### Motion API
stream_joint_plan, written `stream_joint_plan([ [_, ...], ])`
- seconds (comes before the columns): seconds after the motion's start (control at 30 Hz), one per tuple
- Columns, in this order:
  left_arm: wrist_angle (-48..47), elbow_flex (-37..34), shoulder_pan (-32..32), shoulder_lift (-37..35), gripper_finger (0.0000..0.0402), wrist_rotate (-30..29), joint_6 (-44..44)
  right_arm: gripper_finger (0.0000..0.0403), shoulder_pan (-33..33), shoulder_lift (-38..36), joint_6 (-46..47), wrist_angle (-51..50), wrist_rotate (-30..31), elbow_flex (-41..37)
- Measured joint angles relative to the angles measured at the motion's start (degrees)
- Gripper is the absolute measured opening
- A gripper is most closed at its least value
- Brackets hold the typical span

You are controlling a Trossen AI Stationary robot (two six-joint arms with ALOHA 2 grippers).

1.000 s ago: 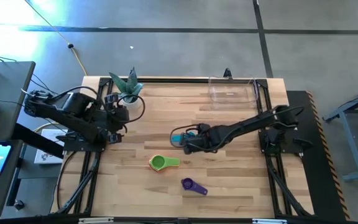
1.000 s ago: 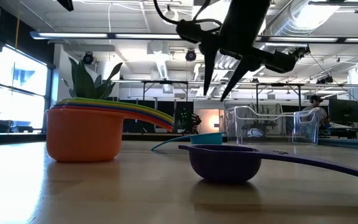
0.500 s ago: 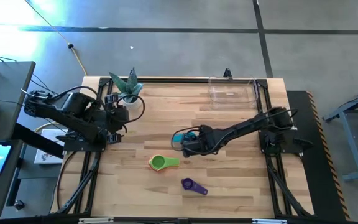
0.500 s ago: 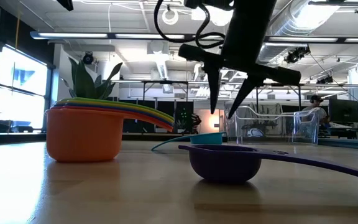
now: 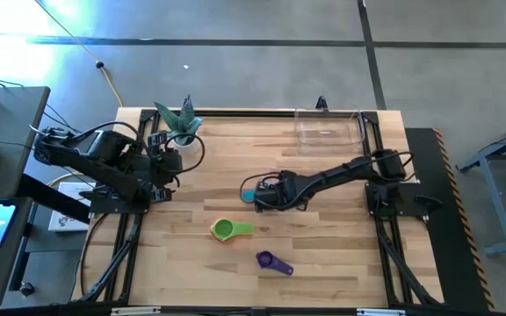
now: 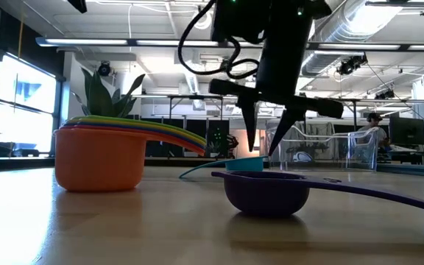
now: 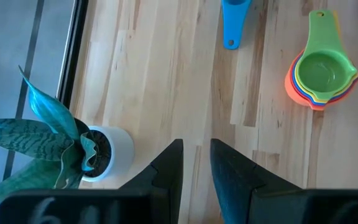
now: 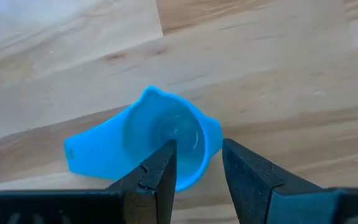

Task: Nest measuring cups in basket
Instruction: Stack the blue measuring cup into the green measuring cup

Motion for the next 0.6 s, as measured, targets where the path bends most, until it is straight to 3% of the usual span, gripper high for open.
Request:
stream_joint_plan([
  [0.6,0.0,0.0,0.0,0.0,0.007,-0.02,1.01,0.0121,-1.44,1.26,-1.34,0.85,-5.36,0.0],
])
